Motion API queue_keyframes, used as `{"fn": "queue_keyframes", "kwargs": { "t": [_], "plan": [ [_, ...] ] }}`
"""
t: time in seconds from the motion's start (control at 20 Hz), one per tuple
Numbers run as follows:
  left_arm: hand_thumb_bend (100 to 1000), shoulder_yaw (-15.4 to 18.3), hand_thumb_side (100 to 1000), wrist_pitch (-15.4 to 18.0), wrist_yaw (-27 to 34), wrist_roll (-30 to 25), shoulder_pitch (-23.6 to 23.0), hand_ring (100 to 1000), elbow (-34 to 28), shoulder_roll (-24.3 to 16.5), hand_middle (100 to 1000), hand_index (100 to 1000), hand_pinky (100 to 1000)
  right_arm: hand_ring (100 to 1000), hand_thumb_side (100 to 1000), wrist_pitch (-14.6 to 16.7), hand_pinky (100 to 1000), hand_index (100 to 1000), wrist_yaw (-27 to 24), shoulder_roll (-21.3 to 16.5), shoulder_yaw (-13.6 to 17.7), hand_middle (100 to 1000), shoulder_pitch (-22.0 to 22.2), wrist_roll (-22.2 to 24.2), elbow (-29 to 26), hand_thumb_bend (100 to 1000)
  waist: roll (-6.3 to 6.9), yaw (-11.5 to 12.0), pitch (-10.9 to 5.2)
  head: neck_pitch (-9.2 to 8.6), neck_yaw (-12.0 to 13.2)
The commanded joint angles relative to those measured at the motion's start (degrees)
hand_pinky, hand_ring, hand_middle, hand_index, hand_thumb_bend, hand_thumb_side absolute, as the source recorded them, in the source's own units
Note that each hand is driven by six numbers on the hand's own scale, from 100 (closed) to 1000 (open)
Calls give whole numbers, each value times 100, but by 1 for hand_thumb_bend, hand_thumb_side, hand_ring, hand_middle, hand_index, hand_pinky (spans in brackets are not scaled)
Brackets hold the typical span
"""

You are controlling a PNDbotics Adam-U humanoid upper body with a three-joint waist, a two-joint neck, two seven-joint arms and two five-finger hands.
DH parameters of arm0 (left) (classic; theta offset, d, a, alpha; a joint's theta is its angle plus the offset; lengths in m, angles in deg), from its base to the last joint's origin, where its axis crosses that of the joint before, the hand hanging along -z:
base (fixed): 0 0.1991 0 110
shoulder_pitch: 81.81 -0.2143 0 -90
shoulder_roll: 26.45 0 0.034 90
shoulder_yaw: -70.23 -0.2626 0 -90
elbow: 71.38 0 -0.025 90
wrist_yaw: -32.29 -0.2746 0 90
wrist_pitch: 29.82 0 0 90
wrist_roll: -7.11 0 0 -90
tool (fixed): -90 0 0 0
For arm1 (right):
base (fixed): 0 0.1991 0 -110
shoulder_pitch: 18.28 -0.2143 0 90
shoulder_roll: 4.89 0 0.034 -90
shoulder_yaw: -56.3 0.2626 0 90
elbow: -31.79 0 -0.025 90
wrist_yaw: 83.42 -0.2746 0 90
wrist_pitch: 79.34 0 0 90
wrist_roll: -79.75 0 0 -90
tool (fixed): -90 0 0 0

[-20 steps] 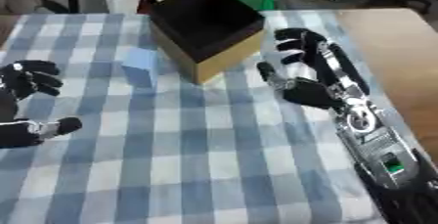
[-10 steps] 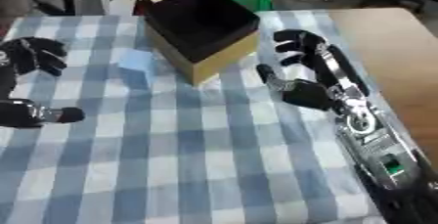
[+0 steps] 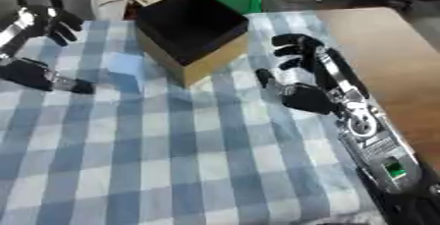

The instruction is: Pick up objects on the table and place them in the box.

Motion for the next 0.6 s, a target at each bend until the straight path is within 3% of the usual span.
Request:
{"fn": "queue_keyframes", "kwargs": {
  "t": [0.05, 0.35, 0.6],
  "plan": [
    [926, -63, 249, 7, -314, -308, 365, 659, 429, -47, 664, 779, 655, 782, 227, 7, 679, 806, -39, -88, -1, 764, -65, 40, -70, 356, 13, -52, -111, -44, 30],
    [877, 48, 205, 116, -918, -788, 829, 657, 1411, 232, 658, 774, 664, 782, 226, 8, 679, 807, -53, -88, -52, 763, -95, 95, -82, 356, 27, -203, -133, -38, 73],
    [865, 232, 188, 374, -1436, -676, 1044, 656, 2253, 463, 658, 771, 667, 782, 226, 11, 679, 807, -68, -82, -90, 763, -152, 144, -106, 356, 31, -359, -131, -47, 112]
  ]
}}
